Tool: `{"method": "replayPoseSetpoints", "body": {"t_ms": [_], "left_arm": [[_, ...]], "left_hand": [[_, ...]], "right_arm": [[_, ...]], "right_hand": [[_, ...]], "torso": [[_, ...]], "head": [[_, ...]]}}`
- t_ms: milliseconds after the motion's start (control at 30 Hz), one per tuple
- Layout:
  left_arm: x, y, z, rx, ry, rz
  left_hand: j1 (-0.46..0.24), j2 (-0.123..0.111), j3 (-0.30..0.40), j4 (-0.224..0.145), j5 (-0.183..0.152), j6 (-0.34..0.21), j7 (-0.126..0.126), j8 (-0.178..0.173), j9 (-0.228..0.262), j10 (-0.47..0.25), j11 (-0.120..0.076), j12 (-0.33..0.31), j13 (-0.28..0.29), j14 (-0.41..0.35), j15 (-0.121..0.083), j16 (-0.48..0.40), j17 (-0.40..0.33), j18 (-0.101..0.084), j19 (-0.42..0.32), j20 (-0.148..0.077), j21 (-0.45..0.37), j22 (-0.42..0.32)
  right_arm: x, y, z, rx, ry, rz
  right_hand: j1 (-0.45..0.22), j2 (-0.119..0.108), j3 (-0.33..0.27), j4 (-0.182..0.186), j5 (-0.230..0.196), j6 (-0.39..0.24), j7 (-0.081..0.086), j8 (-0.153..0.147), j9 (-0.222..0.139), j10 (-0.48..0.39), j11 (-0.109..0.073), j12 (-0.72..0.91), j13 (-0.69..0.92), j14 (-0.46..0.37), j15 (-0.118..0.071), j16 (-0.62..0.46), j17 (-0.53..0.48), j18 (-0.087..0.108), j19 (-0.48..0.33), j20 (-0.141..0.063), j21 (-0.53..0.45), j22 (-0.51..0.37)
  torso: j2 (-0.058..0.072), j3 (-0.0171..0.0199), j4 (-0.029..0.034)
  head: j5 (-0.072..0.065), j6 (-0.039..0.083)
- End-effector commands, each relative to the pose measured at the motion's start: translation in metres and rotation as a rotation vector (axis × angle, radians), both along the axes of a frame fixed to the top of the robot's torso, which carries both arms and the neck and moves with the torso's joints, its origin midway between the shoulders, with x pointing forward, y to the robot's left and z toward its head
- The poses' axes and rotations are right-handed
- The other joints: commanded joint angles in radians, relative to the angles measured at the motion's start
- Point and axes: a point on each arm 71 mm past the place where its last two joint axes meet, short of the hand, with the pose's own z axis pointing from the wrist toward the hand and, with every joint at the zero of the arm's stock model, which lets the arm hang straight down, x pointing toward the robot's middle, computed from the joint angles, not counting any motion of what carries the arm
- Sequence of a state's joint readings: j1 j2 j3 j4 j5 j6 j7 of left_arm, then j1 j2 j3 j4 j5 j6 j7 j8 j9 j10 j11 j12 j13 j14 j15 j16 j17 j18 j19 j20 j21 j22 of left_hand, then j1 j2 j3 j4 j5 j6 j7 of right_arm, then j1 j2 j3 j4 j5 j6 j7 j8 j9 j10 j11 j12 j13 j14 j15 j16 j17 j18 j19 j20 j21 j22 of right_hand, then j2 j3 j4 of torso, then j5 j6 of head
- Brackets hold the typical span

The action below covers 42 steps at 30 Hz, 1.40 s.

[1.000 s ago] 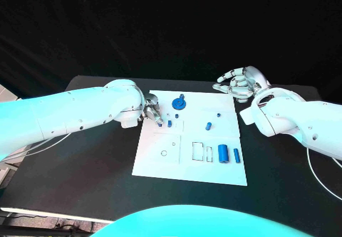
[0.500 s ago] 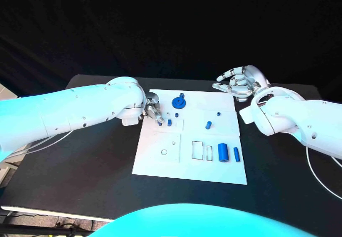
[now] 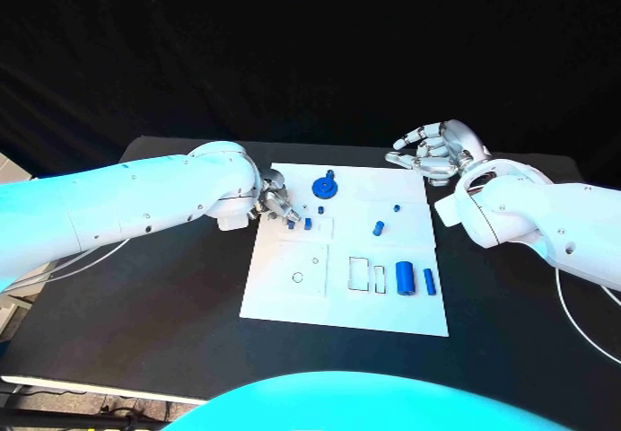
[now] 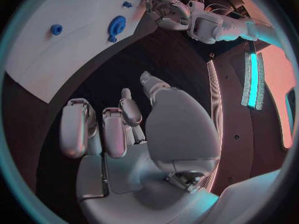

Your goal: Assemble the parts on the task board

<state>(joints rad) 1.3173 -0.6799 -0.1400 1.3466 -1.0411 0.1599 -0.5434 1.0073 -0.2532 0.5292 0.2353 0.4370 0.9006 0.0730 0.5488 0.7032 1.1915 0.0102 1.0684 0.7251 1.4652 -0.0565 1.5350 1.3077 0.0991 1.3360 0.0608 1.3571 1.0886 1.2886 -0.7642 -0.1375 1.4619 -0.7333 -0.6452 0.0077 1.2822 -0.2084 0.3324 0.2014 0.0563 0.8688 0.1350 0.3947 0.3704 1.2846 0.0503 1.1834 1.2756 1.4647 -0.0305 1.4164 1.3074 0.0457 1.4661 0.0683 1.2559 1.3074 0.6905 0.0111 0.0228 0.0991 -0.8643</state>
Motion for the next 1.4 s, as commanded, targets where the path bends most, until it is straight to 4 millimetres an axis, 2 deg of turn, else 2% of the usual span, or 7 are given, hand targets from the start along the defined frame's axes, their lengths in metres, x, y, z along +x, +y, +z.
{"method": "replayPoseSetpoints", "body": {"t_ms": [33, 600, 733, 900, 1067, 1200, 1400], "left_arm": [[-0.001, 0.006, -0.006, -0.015, 0.007, 0.040], [0.001, 0.014, 0.009, -0.115, -0.046, 0.094], [0.002, 0.012, 0.019, -0.268, -0.091, 0.087], [0.001, 0.005, 0.034, -0.495, -0.186, 0.062], [-0.003, -0.006, 0.044, -0.538, -0.371, -0.059], [-0.009, -0.016, 0.038, -0.503, -0.476, -0.158], [-0.011, -0.030, 0.026, -0.392, -0.552, -0.275]], "left_hand": [[-0.004, -0.006, -0.043, 0.030, -0.007, -0.015, 0.015, -0.007, -0.005, -0.015, 0.002, -0.009, -0.013, 0.076, 0.008, -0.008, 0.168, -0.003, -0.013, 0.000, -0.011, -0.014], [0.005, 0.021, -0.113, 0.056, -0.009, -0.028, 0.018, 0.004, -0.001, -0.061, 0.007, -0.034, -0.058, 0.054, 0.012, -0.037, 0.110, 0.012, -0.059, 0.005, -0.058, -0.098], [0.043, 0.032, -0.138, 0.056, -0.005, -0.078, 0.035, 0.010, 0.005, -0.143, 0.023, -0.078, -0.127, 0.009, 0.026, -0.090, 0.016, 0.037, -0.141, 0.017, -0.146, -0.240], [0.178, 0.035, -0.142, 0.053, -0.004, -0.263, 0.113, -0.008, -0.030, -0.369, 0.100, -0.182, -0.201, -0.388, 0.098, -0.482, -0.525, 0.079, -0.382, 0.074, -0.467, -0.594], [0.370, 0.009, -0.177, 0.040, -0.008, -0.381, 0.145, -0.005, -0.107, -0.489, 0.140, -0.307, -0.334, -0.524, 0.140, -0.610, -0.634, 0.084, -0.414, 0.120, -0.662, -0.714], [0.466, 0.009, -0.209, 0.018, -0.013, -0.427, 0.093, 0.032, -0.149, -0.501, 0.130, -0.359, -0.403, -0.510, 0.128, -0.620, -0.672, 0.083, -0.380, 0.105, -0.683, -0.729], [0.508, 0.009, -0.247, 0.033, -0.018, -0.307, 0.086, 0.046, -0.259, -0.424, 0.110, -0.417, -0.493, -0.423, 0.105, -0.545, -0.673, 0.084, -0.317, 0.081, -0.621, -0.692]], "right_arm": [[-0.001, 0.001, 0.000, -0.007, -0.004, 0.015], [-0.001, -0.001, -0.002, -0.006, -0.003, 0.009], [-0.001, -0.001, -0.002, -0.007, -0.004, 0.008], [-0.001, -0.002, -0.002, -0.006, -0.007, 0.004], [-0.001, -0.004, -0.002, -0.005, -0.009, 0.001], [-0.002, -0.004, -0.003, -0.004, -0.008, 0.002], [-0.002, -0.004, -0.004, -0.004, -0.005, 0.005]], "right_hand": [[0.004, 0.004, -0.006, -0.002, 0.002, -0.005, -0.002, 0.004, -0.001, -0.006, 0.000, -0.004, -0.001, 0.050, 0.004, -0.006, 0.046, 0.020, 0.009, 0.007, -0.006, 0.065], [0.005, 0.004, -0.007, -0.002, 0.002, -0.006, -0.002, 0.003, -0.001, -0.008, 0.000, -0.006, -0.003, 0.050, 0.004, -0.006, 0.045, 0.021, 0.008, 0.007, -0.009, 0.064], [0.007, 0.004, -0.007, -0.002, 0.003, -0.007, -0.002, 0.003, -0.002, -0.009, 0.000, -0.008, -0.004, 0.050, 0.004, -0.007, 0.045, 0.021, 0.008, 0.007, -0.010, 0.063], [0.007, 0.004, -0.007, -0.002, 0.003, -0.007, -0.002, 0.003, -0.002, -0.009, 0.000, -0.008, -0.004, 0.050, 0.004, -0.007, 0.045, 0.021, 0.008, 0.007, -0.010, 0.063], [0.008, 0.003, -0.008, -0.002, 0.003, -0.010, -0.001, 0.002, -0.002, -0.015, 0.001, -0.014, -0.009, 0.051, 0.004, -0.005, 0.048, 0.022, 0.006, 0.007, -0.018, 0.058], [0.010, 0.003, -0.008, -0.003, 0.003, -0.011, -0.001, 0.002, -0.003, -0.018, 0.001, -0.018, -0.012, 0.050, 0.005, -0.007, 0.046, 0.023, 0.004, 0.007, -0.023, 0.055], [0.014, 0.004, -0.008, -0.004, 0.003, -0.013, 0.000, 0.001, -0.003, -0.023, 0.002, -0.023, -0.016, 0.049, 0.005, -0.011, 0.041, 0.025, 0.002, 0.007, -0.031, 0.050]], "torso": [[0.000, -0.0001, -0.0010], [0.000, 0.0002, -0.0009], [0.000, 0.0005, -0.0010], [0.000, 0.0011, -0.0006], [0.001, 0.0007, -0.0004], [0.001, 0.0014, -0.0007], [0.001, 0.0001, -0.0001]], "head": [[-0.001, 0.001], [-0.004, 0.004], [-0.005, 0.008], [-0.008, 0.013], [-0.013, 0.020], [-0.016, 0.023], [-0.020, 0.029]]}}
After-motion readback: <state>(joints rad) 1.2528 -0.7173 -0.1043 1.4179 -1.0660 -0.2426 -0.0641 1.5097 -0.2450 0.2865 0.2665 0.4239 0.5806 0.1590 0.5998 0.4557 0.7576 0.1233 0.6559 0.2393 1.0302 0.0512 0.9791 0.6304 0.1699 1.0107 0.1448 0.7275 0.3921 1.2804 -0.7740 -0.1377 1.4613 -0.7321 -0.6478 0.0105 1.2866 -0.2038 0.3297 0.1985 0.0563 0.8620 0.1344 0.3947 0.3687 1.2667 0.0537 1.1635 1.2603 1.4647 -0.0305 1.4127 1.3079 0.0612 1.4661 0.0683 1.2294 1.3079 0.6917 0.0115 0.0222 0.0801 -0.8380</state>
